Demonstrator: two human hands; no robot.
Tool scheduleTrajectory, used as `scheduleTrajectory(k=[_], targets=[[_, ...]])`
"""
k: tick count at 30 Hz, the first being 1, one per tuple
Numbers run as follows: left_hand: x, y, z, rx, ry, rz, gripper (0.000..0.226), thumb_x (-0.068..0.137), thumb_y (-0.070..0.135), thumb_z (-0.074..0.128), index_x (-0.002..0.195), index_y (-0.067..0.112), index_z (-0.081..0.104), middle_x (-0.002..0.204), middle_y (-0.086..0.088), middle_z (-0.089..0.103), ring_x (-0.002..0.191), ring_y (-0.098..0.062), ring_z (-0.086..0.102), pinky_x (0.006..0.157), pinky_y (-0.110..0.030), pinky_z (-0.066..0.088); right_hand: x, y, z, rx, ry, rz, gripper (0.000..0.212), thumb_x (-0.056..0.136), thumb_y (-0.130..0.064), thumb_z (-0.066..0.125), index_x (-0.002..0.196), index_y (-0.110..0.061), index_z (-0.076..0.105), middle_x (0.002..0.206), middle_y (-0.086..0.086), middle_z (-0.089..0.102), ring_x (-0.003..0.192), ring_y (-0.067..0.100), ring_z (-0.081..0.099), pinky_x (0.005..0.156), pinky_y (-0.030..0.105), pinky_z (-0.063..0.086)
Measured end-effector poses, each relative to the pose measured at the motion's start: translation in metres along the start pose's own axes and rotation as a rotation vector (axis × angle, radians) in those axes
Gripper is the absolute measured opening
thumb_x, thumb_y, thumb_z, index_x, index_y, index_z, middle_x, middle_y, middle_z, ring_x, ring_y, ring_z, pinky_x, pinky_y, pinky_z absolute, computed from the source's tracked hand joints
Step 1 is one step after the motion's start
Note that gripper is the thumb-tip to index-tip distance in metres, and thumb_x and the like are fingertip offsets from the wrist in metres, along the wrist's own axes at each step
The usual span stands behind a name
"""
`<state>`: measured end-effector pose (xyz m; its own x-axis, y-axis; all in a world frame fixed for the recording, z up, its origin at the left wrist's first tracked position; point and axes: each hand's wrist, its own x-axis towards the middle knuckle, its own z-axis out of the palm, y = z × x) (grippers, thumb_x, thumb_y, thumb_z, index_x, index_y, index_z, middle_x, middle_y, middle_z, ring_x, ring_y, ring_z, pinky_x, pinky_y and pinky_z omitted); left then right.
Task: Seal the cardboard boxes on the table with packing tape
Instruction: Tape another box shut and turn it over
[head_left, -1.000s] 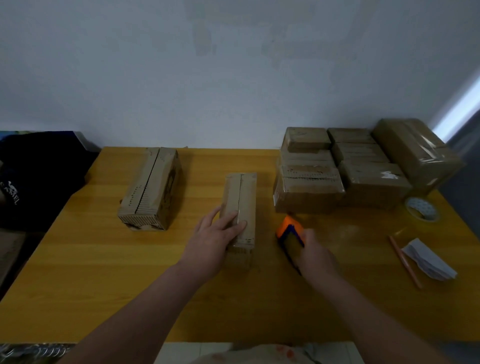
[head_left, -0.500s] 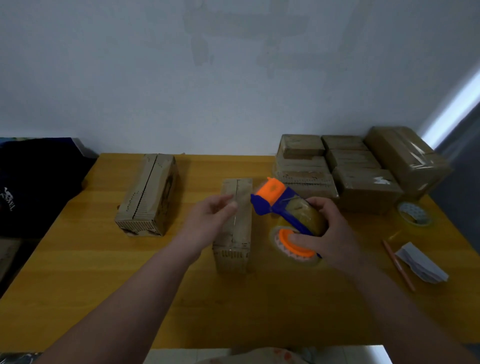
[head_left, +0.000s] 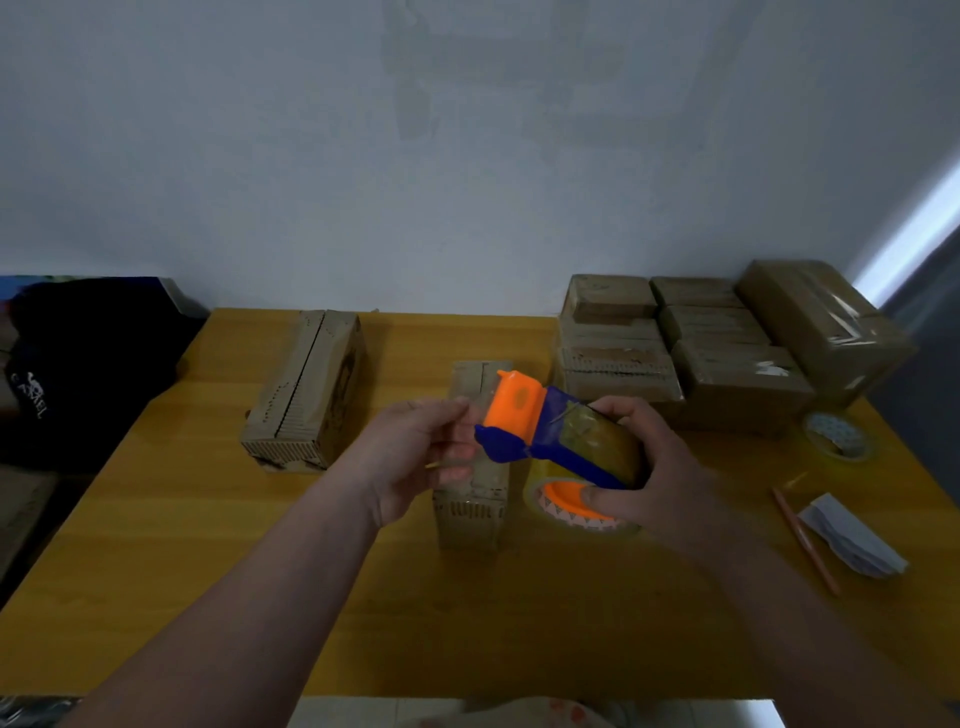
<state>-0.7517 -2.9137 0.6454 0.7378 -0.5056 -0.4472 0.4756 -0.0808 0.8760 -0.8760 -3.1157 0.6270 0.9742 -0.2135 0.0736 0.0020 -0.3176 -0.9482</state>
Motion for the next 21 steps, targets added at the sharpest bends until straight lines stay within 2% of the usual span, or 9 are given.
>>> scheduleTrajectory(k=[3,5,9,12,14,17,21], targets=[[-0.001,0.0,-0.002,0.034,-0.006,0.006,0.02,0.093,0.027,0.057,0.08,0.014,0.064,0.067,-0.002,0.057,0.062,-0.012,0.055,0.06,-0.027,0.05,0.0,-0.001,0.0,-0.035,-0.004,-0.021,0.068,0.053,-0.027,0.083,0.113,-0.035,0.051,0.106,-0.015,0.056,0.092,0.003,0.063,0.066,0.017,0.051],[-0.001,-0.001,-0.003,0.079,-0.005,0.016,0.012,0.092,0.019,0.059,0.084,0.011,0.064,0.069,-0.004,0.057,0.062,-0.012,0.054,0.058,-0.026,0.049,0.0,-0.003,0.001,-0.053,-0.013,-0.035,0.066,0.055,-0.022,0.081,0.112,-0.035,0.05,0.106,-0.015,0.056,0.092,0.002,0.062,0.066,0.016,0.051],[-0.001,-0.005,-0.003,0.174,0.039,0.053,0.01,0.093,0.01,0.058,0.084,0.008,0.061,0.064,-0.005,0.057,0.058,-0.012,0.052,0.056,-0.026,0.045,0.001,-0.005,-0.001,-0.08,-0.029,-0.051,0.063,0.056,-0.023,0.08,0.11,-0.038,0.05,0.1,-0.031,0.053,0.093,-0.001,0.061,0.066,0.015,0.051],[0.0,-0.009,-0.003,0.242,0.108,0.099,0.013,0.093,0.005,0.056,0.081,0.007,0.061,0.059,-0.003,0.056,0.056,-0.012,0.048,0.053,-0.024,0.04,0.002,-0.006,-0.003,-0.136,-0.043,-0.044,0.066,0.054,-0.034,0.08,0.112,-0.042,0.052,0.105,-0.022,0.057,0.093,0.0,0.061,0.067,0.016,0.051],[-0.002,-0.012,-0.005,0.254,0.136,0.097,0.017,0.092,0.004,0.056,0.076,0.008,0.061,0.058,-0.002,0.056,0.056,-0.012,0.048,0.053,-0.024,0.038,0.003,-0.01,-0.004,-0.208,-0.1,-0.057,0.068,0.054,-0.04,0.079,0.115,-0.045,0.051,0.11,-0.023,0.056,0.096,-0.007,0.059,0.068,0.011,0.049],[-0.003,-0.017,-0.014,0.226,0.192,0.086,0.021,0.091,0.005,0.06,0.071,0.011,0.058,0.059,-0.002,0.057,0.056,-0.012,0.048,0.054,-0.025,0.039,0.003,-0.013,-0.016,-0.32,-0.196,-0.069,0.068,0.064,-0.022,0.083,0.116,-0.05,0.048,0.11,-0.027,0.056,0.098,-0.009,0.056,0.072,0.01,0.05],[-0.005,-0.024,-0.036,0.238,0.318,0.1,0.017,0.091,0.006,0.061,0.075,0.01,0.056,0.065,-0.004,0.057,0.061,-0.014,0.047,0.059,-0.026,0.04,-0.004,-0.01,-0.035,-0.38,-0.24,-0.023,0.065,0.061,-0.03,0.074,0.115,-0.053,0.047,0.108,-0.02,0.059,0.097,-0.003,0.058,0.071,0.018,0.053]])
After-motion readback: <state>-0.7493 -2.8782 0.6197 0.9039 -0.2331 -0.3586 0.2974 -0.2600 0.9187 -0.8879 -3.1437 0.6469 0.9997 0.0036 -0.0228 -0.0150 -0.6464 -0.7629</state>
